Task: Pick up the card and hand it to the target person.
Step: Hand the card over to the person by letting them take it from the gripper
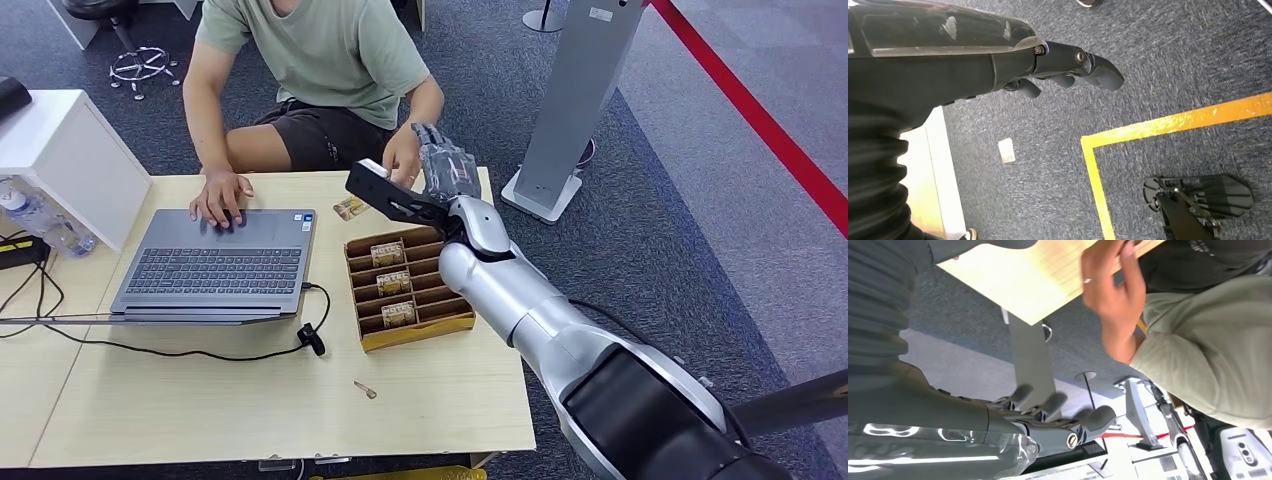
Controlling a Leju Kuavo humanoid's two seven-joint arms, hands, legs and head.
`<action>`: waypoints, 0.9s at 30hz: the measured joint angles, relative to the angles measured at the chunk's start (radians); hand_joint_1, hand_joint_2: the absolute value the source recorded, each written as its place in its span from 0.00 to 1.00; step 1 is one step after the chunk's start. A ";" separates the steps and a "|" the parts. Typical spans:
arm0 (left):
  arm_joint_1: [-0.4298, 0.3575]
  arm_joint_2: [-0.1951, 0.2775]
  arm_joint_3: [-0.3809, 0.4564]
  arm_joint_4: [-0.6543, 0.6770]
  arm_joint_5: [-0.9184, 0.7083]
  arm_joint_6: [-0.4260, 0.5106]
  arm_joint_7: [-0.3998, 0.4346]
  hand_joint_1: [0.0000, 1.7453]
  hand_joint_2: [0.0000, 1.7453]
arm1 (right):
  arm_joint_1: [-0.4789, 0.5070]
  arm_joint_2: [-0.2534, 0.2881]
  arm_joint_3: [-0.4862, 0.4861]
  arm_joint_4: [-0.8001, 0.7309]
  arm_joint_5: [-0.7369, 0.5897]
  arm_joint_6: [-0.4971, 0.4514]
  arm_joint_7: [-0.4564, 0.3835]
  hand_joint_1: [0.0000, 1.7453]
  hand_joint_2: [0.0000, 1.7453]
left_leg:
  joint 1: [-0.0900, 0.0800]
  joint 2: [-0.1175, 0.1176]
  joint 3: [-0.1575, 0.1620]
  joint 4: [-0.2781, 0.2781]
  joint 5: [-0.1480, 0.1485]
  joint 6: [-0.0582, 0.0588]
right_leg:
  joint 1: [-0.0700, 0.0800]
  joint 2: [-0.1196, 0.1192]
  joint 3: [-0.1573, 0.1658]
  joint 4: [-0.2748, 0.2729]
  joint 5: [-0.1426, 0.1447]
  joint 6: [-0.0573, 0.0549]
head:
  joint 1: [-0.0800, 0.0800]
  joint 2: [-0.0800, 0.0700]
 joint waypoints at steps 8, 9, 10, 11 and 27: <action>0.014 0.000 0.000 0.000 0.034 0.025 -0.001 0.00 1.00 | 0.102 -0.030 -0.034 -0.146 -0.319 0.014 -0.158 0.00 1.00 | 0.000 0.000 0.001 0.000 0.000 0.000 | 0.000 0.000 0.000 0.000 0.000 0.000 | 0.000 0.000; 0.015 0.000 0.000 0.000 0.037 0.027 0.000 0.00 1.00 | 0.133 -0.041 -0.039 -0.179 -0.366 0.016 -0.176 0.00 1.00 | 0.000 0.000 0.001 0.000 0.000 0.000 | 0.000 0.000 0.000 -0.001 0.000 0.000 | 0.000 0.000; 0.016 0.000 0.000 0.000 0.039 0.028 0.002 0.00 1.00 | 0.165 -0.053 -0.046 -0.215 -0.425 0.027 -0.201 0.00 1.00 | 0.000 0.000 0.001 0.000 0.000 0.000 | 0.000 0.000 0.000 -0.001 0.000 0.000 | 0.001 0.000; 0.018 0.000 0.000 0.000 0.042 0.029 0.005 0.00 1.00 | 0.202 -0.066 -0.055 -0.252 -0.497 0.048 -0.234 0.00 1.00 | 0.000 0.000 0.001 0.000 0.000 0.000 | 0.000 0.000 0.000 -0.001 0.000 0.000 | 0.001 0.000; 0.030 0.002 0.002 0.000 0.045 0.029 -0.014 0.00 1.00 | 0.712 -0.284 -0.212 -0.856 -0.672 0.115 -0.364 0.00 1.00 | 0.000 0.002 0.000 0.000 -0.001 0.000 | 0.000 0.000 0.000 -0.001 0.000 0.000 | 0.002 0.000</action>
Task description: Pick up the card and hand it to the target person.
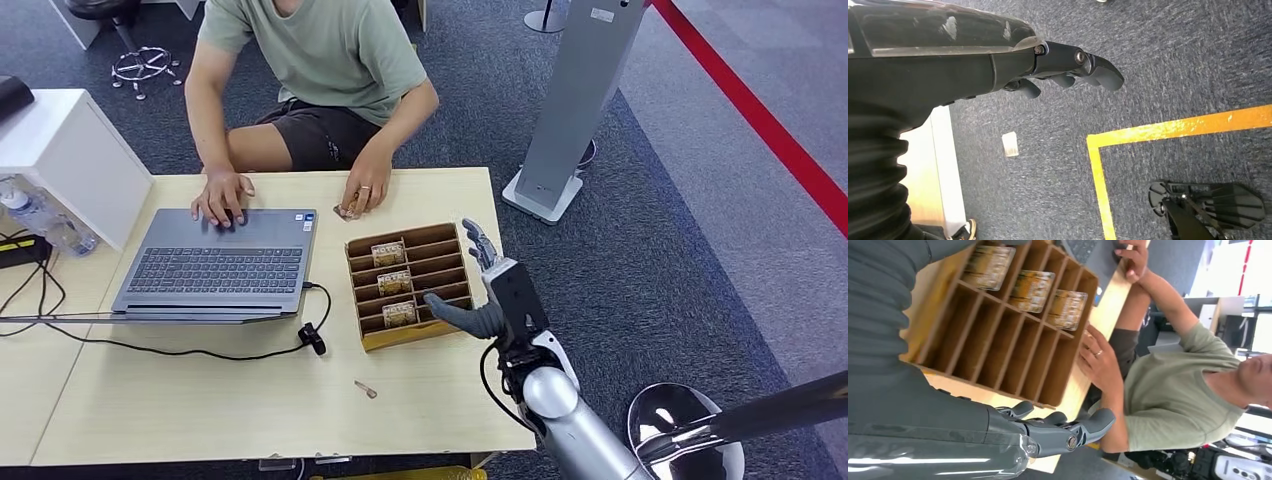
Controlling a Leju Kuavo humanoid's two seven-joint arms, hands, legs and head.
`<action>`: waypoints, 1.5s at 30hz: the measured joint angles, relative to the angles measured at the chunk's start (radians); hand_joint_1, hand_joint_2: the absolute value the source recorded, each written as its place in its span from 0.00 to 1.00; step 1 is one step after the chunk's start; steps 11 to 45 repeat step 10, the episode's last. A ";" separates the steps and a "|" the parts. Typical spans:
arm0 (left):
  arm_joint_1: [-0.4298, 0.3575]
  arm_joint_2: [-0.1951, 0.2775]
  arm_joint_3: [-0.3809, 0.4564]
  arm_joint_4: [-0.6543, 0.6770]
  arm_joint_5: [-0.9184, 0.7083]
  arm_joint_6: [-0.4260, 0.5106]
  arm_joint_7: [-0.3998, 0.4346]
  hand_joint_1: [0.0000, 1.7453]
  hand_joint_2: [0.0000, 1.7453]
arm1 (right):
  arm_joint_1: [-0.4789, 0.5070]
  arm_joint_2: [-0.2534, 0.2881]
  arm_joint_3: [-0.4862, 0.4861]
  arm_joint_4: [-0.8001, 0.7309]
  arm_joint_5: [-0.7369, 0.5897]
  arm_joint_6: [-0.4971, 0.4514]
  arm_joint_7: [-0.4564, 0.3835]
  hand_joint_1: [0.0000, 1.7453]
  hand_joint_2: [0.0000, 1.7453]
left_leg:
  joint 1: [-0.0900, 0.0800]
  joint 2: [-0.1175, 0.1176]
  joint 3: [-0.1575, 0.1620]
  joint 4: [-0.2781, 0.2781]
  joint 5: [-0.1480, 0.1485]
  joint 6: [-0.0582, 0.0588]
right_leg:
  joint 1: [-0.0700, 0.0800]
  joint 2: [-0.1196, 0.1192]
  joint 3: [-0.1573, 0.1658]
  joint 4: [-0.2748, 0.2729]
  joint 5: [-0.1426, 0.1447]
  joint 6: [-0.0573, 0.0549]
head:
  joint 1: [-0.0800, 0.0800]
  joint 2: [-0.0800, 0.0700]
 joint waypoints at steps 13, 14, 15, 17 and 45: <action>-0.004 0.000 0.002 0.000 0.006 0.006 0.006 0.00 1.00 | 0.149 -0.039 -0.013 -0.127 0.077 0.046 0.023 0.00 1.00 | 0.000 0.001 0.000 0.000 0.000 0.000 | 0.000 0.001 0.000 0.000 0.000 0.000 | -0.001 0.000; -0.004 0.000 0.002 0.000 0.006 0.006 0.006 0.00 1.00 | 0.149 -0.039 -0.013 -0.127 0.077 0.046 0.023 0.00 1.00 | 0.000 0.001 0.000 0.000 0.000 0.000 | 0.000 0.001 0.000 0.000 0.000 0.000 | -0.001 0.000; -0.004 0.000 0.002 0.000 0.006 0.006 0.006 0.00 1.00 | 0.149 -0.039 -0.013 -0.127 0.077 0.046 0.023 0.00 1.00 | 0.000 0.001 0.000 0.000 0.000 0.000 | 0.000 0.001 0.000 0.000 0.000 0.000 | -0.001 0.000; -0.004 0.000 0.002 0.000 0.006 0.006 0.006 0.00 1.00 | 0.149 -0.039 -0.013 -0.127 0.077 0.046 0.023 0.00 1.00 | 0.000 0.001 0.000 0.000 0.000 0.000 | 0.000 0.001 0.000 0.000 0.000 0.000 | -0.001 0.000; -0.004 0.000 0.002 0.000 0.006 0.006 0.006 0.00 1.00 | 0.149 -0.039 -0.013 -0.127 0.077 0.046 0.023 0.00 1.00 | 0.000 0.001 0.000 0.000 0.000 0.000 | 0.000 0.001 0.000 0.000 0.000 0.000 | -0.001 0.000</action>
